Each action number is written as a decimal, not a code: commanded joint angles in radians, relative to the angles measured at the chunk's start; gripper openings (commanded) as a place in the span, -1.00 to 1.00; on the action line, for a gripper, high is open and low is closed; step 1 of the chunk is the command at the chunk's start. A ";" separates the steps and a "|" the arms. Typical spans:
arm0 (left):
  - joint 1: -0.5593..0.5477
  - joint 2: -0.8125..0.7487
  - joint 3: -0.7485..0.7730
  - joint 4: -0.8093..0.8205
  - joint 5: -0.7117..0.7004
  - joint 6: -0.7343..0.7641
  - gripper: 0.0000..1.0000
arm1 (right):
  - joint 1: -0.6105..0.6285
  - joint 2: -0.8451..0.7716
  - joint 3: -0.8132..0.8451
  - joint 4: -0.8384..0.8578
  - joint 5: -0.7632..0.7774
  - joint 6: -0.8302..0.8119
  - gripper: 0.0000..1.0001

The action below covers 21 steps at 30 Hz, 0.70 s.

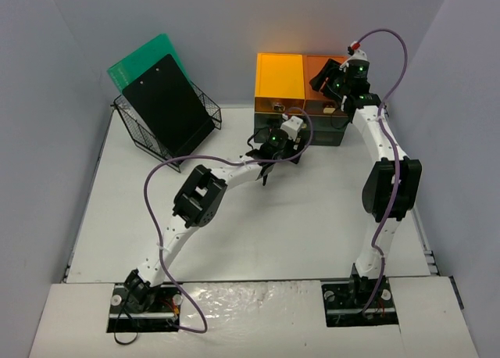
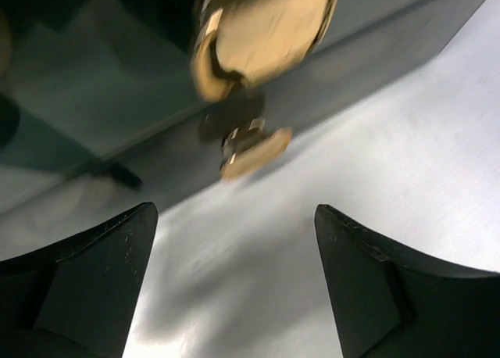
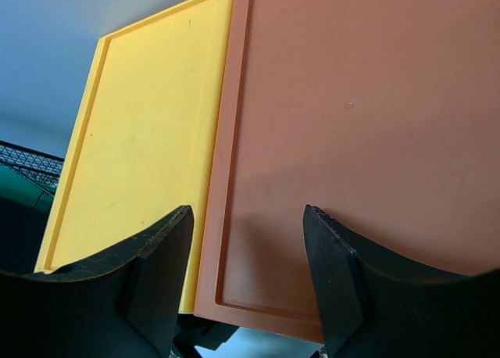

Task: Organize the desk

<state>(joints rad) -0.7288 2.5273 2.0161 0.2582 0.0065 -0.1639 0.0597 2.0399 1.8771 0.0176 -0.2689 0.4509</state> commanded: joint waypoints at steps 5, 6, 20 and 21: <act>0.010 -0.389 -0.276 -0.006 -0.050 -0.014 0.58 | 0.012 0.106 -0.073 -0.399 -0.010 0.016 0.13; 0.003 -0.438 -0.352 -0.021 -0.064 -0.023 0.58 | 0.012 0.105 -0.071 -0.398 -0.012 0.020 0.13; -0.200 -0.910 -0.590 -0.770 -0.404 -0.240 0.94 | 0.014 0.014 0.033 -0.397 0.004 0.018 0.91; -0.211 -0.944 -0.595 -0.829 -0.444 -0.259 0.94 | 0.018 -0.004 0.029 -0.396 0.007 0.015 1.00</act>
<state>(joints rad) -0.9038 1.7349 1.4345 -0.2666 -0.2359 -0.3072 0.0664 2.0475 1.9528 -0.0743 -0.2795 0.4686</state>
